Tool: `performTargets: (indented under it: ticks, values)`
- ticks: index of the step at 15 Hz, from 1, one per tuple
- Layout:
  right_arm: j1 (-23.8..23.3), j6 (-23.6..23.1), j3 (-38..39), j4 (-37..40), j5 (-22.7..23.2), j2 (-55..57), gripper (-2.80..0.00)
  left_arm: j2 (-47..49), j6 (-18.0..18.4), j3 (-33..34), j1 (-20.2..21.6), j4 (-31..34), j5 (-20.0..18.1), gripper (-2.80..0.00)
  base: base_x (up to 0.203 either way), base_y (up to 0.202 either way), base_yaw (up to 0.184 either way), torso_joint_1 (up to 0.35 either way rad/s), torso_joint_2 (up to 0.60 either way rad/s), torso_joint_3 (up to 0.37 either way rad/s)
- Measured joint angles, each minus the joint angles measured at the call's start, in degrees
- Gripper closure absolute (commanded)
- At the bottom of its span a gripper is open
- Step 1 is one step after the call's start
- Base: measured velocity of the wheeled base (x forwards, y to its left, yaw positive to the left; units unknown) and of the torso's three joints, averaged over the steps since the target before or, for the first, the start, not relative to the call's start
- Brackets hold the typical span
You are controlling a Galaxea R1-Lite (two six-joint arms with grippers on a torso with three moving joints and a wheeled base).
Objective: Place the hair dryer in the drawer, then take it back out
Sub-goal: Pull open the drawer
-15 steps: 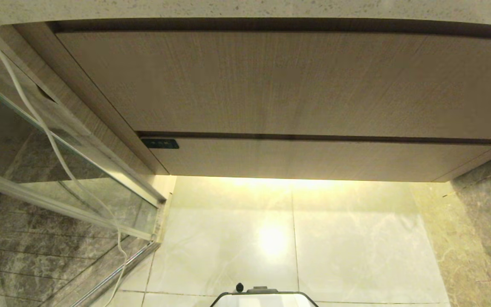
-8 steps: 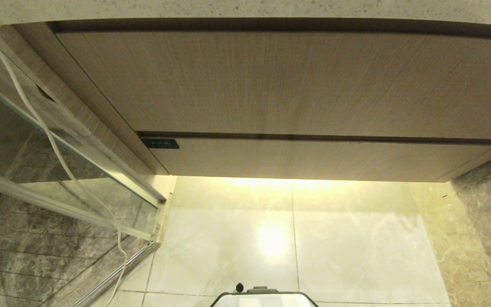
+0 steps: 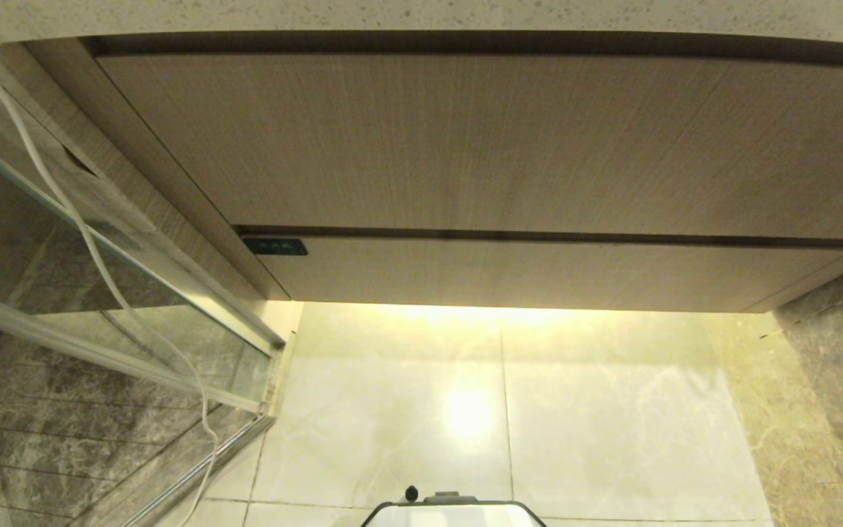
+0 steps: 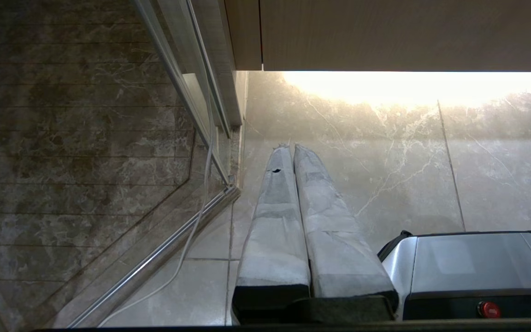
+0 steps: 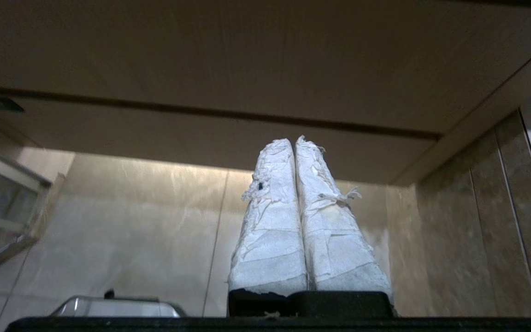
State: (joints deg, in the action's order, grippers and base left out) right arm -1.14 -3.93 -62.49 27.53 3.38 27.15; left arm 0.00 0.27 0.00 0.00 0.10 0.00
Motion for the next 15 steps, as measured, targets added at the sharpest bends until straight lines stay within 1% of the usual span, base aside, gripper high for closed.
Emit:
performTargets:
  ticks: [2, 3, 5, 6, 8, 10, 13, 15]
  values:
    - [-0.37, -0.31, -14.17, 12.32, -0.44, 10.25, 0.0, 0.0, 0.0, 0.0, 0.0, 0.0, 0.0, 0.0, 0.0, 0.0, 0.0, 0.0, 0.0, 0.0]
    - [-0.48, -0.59, -19.85, 18.99, -0.55, 15.26, 0.0, 0.0, 0.0, 0.0, 0.0, 0.0, 0.0, 0.0, 0.0, 0.0, 0.0, 0.0, 0.0, 0.0]
    - [0.65, -1.02, -27.34, 29.78, -0.95, 24.12, 0.0, 0.0, -0.02, 0.0, 0.0, 0.0, 0.0, 0.0, 0.0, 0.0, 0.0, 0.0, 0.0, 0.0]
    - [1.32, -1.26, -29.29, 33.89, -1.45, 27.55, 0.0, 0.0, 0.02, 0.0, 0.0, 0.0, 0.0, 0.0, 0.0, 0.0, 0.0, 0.0, 0.0, 0.0]
    - [1.87, -0.93, -31.13, 38.93, -2.71, 32.44, 0.0, 0.0, -0.02, 0.0, 0.0, 0.01, 0.0, 0.0, 0.0, 0.0, 0.0, 0.0, 0.0, 0.0]
    - [1.71, 0.11, -32.09, 41.2, -4.17, 35.28, 0.0, 0.0, 0.0, 0.0, 0.0, 0.01, 0.0, 0.0, 0.0, 0.0, 0.0, 0.0, 0.0, 0.0]
    - [1.52, 2.0, -31.77, 44.9, -4.21, 36.76, 0.0, 0.0, 0.0, 0.0, 0.0, 0.01, 0.0, 0.0, 0.0, 0.0, 0.0, 0.0, 0.0, 0.0]
    - [1.49, 0.91, -31.47, 44.4, -6.55, 37.35, 0.0, 0.0, 0.0, 0.0, 0.0, 0.01, -0.02, 0.0, 0.0, 0.0, 0.0, 0.0, 0.0, 0.0]
